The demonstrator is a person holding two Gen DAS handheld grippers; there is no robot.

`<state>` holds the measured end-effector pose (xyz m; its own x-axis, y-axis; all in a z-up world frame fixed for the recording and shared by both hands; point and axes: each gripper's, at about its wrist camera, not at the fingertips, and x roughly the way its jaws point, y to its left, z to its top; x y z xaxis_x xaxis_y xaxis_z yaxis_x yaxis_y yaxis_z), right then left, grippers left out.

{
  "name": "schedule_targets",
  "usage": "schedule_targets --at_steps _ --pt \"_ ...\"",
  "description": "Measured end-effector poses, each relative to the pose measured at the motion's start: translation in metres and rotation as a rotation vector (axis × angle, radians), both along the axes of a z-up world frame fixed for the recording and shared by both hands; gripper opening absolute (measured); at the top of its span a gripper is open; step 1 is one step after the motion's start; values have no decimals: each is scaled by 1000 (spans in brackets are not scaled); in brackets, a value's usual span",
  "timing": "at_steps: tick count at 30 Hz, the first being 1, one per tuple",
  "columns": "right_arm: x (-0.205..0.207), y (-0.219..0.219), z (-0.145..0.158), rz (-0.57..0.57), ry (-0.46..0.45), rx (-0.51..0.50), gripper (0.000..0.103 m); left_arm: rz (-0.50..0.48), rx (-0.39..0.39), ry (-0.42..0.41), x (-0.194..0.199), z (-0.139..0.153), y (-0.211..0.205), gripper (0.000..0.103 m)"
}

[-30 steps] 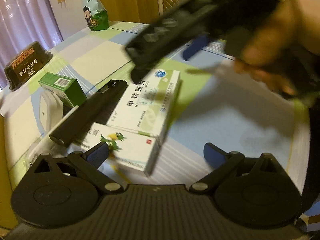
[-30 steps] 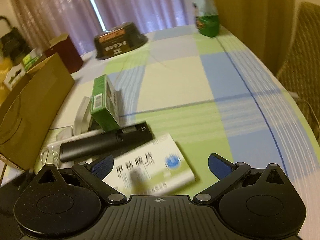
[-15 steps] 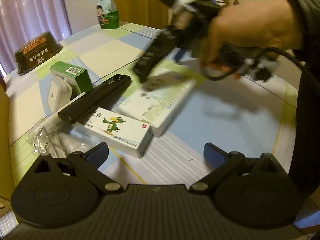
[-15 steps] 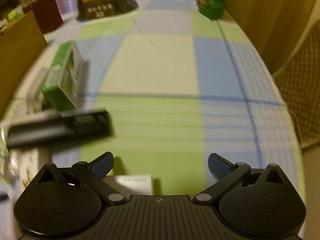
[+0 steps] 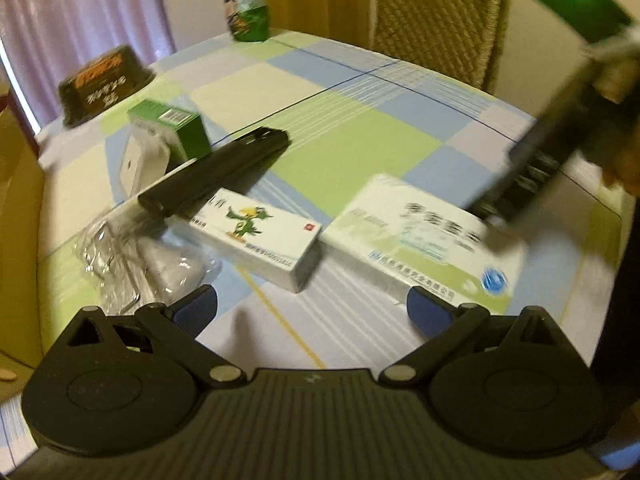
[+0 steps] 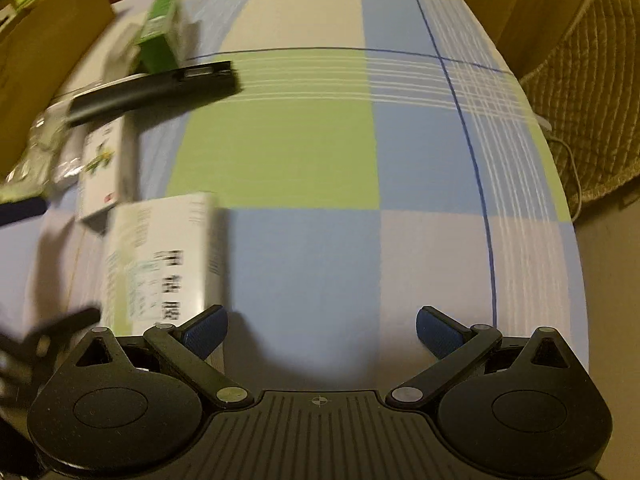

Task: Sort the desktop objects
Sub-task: 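Grasp the white medicine box with blue logo using the right tool, then grasp the white cream box with green bird using the left tool while the right tool holds its box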

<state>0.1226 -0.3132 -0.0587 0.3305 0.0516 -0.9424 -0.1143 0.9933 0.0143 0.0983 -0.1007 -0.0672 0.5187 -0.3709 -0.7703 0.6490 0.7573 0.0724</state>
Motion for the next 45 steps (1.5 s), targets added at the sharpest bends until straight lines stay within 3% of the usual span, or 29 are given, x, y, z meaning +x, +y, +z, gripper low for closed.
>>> schedule_targets --at_steps 4,10,19,21,26,32,35,39,43,44,45 --pt "-13 7 22 34 -86 79 103 29 -8 -10 0 8 11 99" --pt "-22 45 32 58 -133 177 103 79 -15 -36 -16 27 35 100" --pt "-24 97 3 121 -161 63 102 198 -18 -19 -27 33 71 100" --pt "-25 100 -2 140 -173 16 78 226 -31 -7 -27 33 76 100" --pt "-24 84 5 108 -195 32 74 266 -66 9 -25 35 72 99" --pt "-8 45 21 61 -253 17 74 236 -108 15 -15 29 33 97" --pt "-1 28 23 47 -262 16 74 256 -113 14 -3 21 11 92" --pt "5 10 18 -13 -244 56 74 349 -122 21 17 9 -9 81" --pt "8 6 14 -34 -230 90 74 414 -102 18 33 0 -26 79" --pt "9 6 14 -35 -230 91 74 430 -88 21 37 -2 -30 72" --pt "10 6 14 -36 -231 93 74 443 -71 27 41 -5 -32 55"
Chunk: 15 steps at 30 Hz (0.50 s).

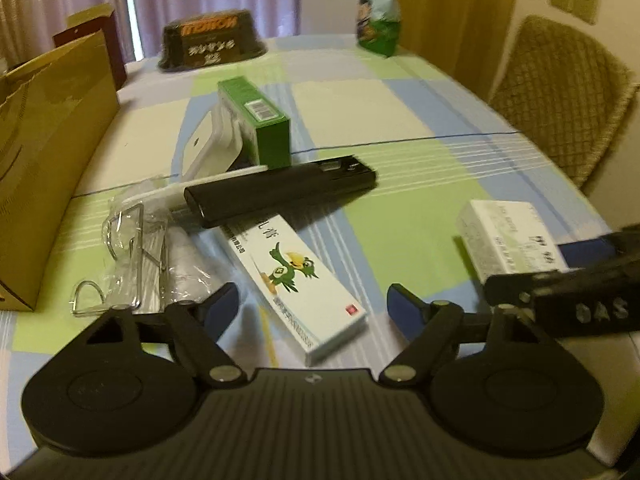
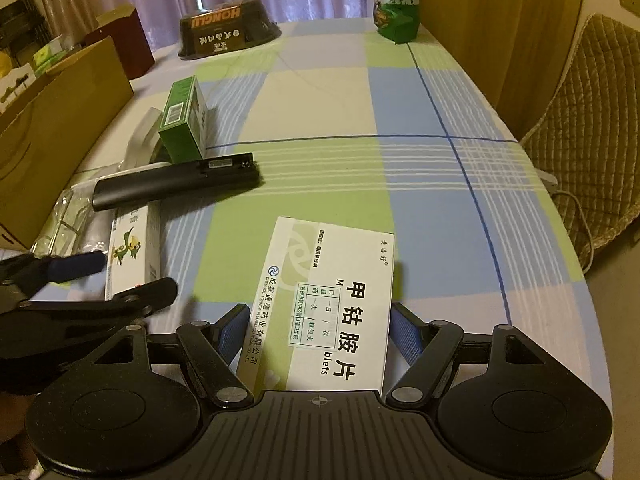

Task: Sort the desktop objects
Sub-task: 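Grasp the white cream box with green bird using the left tool while the right tool holds its box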

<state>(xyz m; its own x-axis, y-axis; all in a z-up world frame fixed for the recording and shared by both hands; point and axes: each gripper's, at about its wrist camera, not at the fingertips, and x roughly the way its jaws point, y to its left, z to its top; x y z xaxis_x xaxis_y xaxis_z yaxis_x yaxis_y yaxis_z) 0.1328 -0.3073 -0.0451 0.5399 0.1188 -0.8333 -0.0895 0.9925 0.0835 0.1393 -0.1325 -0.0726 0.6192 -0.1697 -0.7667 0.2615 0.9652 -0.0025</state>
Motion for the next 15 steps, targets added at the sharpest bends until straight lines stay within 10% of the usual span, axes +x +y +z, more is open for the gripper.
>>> schedule_targets --at_steps 9,15 --pt "-2 4 0 10 -2 26 74 -46 43 40 -37 5 28 34" --pt "-6 17 -2 45 6 52 74 -73 89 45 -68 11 57 38"
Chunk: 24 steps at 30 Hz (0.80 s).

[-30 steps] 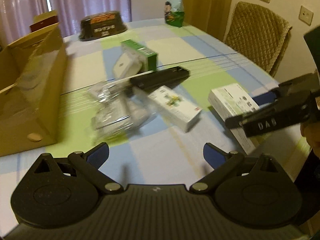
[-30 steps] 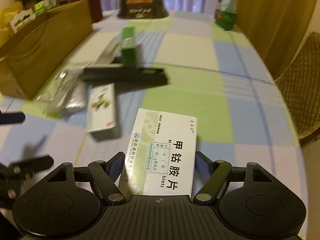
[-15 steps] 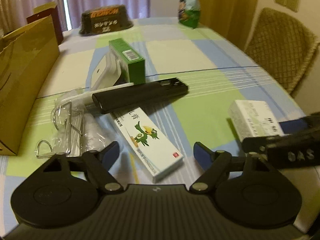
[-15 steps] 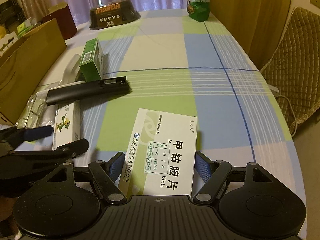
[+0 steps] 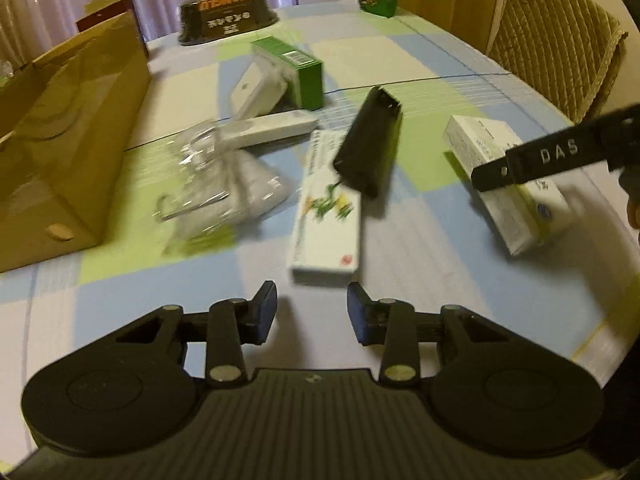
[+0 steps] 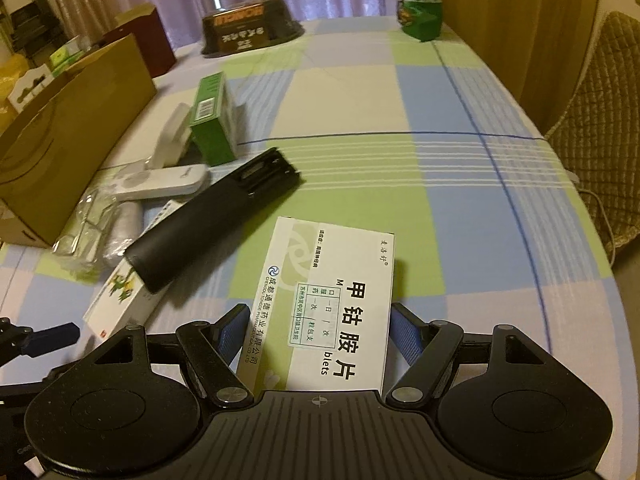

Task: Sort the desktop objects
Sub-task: 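Grasp the white cream box with green bird using the left tool while the right tool holds its box, then lift both held medicine boxes and carry them toward the cardboard box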

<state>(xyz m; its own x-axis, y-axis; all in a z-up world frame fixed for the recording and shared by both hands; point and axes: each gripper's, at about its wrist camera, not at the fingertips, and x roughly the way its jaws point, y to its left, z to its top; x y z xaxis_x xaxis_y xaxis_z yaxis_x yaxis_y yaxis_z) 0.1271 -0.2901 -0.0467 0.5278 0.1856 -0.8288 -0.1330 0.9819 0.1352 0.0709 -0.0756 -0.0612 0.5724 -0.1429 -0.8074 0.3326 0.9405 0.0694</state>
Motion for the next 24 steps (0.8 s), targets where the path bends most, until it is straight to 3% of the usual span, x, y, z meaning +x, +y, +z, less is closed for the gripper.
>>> schedule_targets --at_steps 3,5,12,13,14,15,22,24 --pt "-1 4 -1 4 1 10 74 -26 7 -30 3 1 -3 58" --pt "0 5 -2 7 2 9 74 -48 10 -46 10 0 -9 60" --pt "3 3 -5 -4 15 12 74 -93 4 -42 44 -15 -31 55" --pt "4 4 -6 -1 16 12 74 -94 4 -44 46 -15 -32 50" --pt "4 6 -6 6 15 6 74 -94 5 -45 46 -15 -32 35" --pt "4 8 -7 14 13 1 74 -94 6 -42 45 -14 -32 33" --pt "0 15 -8 45 6 -42 74 -82 27 -1 8 -8 -12 34" --pt "-2 19 -9 59 2 -64 74 -78 35 -1 3 -9 -10 44"
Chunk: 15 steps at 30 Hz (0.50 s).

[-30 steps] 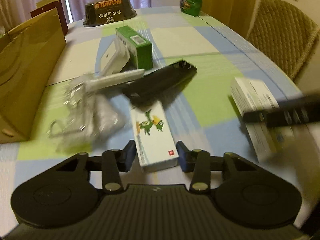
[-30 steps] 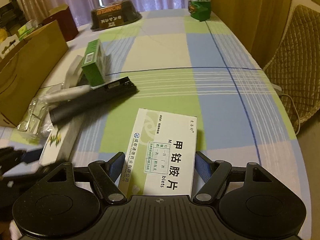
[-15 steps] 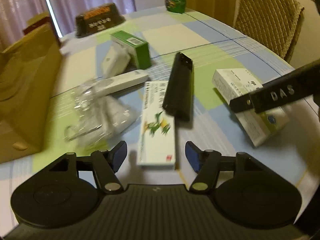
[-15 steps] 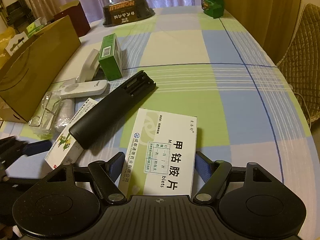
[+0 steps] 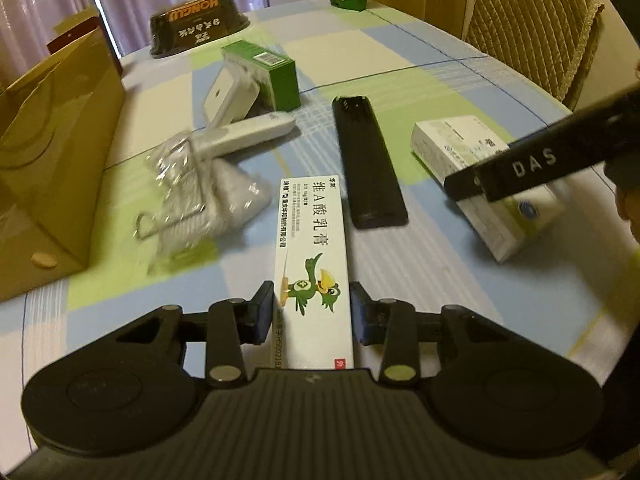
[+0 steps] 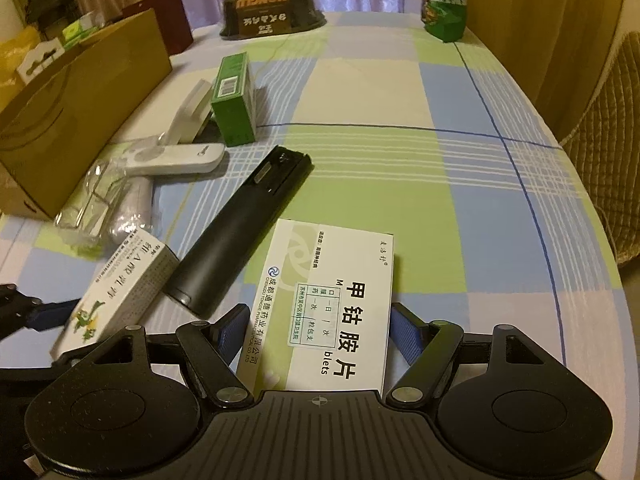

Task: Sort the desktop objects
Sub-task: 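Lift both held medicine boxes and carry them toward the cardboard box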

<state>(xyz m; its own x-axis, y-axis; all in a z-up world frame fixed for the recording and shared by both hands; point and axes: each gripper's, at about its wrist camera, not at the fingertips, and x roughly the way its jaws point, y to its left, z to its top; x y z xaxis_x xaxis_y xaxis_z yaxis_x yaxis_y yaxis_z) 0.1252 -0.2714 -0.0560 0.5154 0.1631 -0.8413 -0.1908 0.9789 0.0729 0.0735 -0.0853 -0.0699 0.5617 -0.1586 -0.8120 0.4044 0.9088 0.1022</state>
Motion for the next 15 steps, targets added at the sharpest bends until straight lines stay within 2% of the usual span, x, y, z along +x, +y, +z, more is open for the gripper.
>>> schedule_targets --at_steps 2,10,12,15 --pt "-1 5 -1 16 -6 -29 74 -3 1 -5 3 0 -1 48" --pt "0 8 -11 26 5 -70 74 -17 -7 -17 18 -2 -5 49" --pt "1 7 -11 14 7 -61 72 -17 -18 -14 18 -2 -5 33" --pt "-1 5 -6 3 -6 -48 72 -22 -5 -19 15 0 -6 33"
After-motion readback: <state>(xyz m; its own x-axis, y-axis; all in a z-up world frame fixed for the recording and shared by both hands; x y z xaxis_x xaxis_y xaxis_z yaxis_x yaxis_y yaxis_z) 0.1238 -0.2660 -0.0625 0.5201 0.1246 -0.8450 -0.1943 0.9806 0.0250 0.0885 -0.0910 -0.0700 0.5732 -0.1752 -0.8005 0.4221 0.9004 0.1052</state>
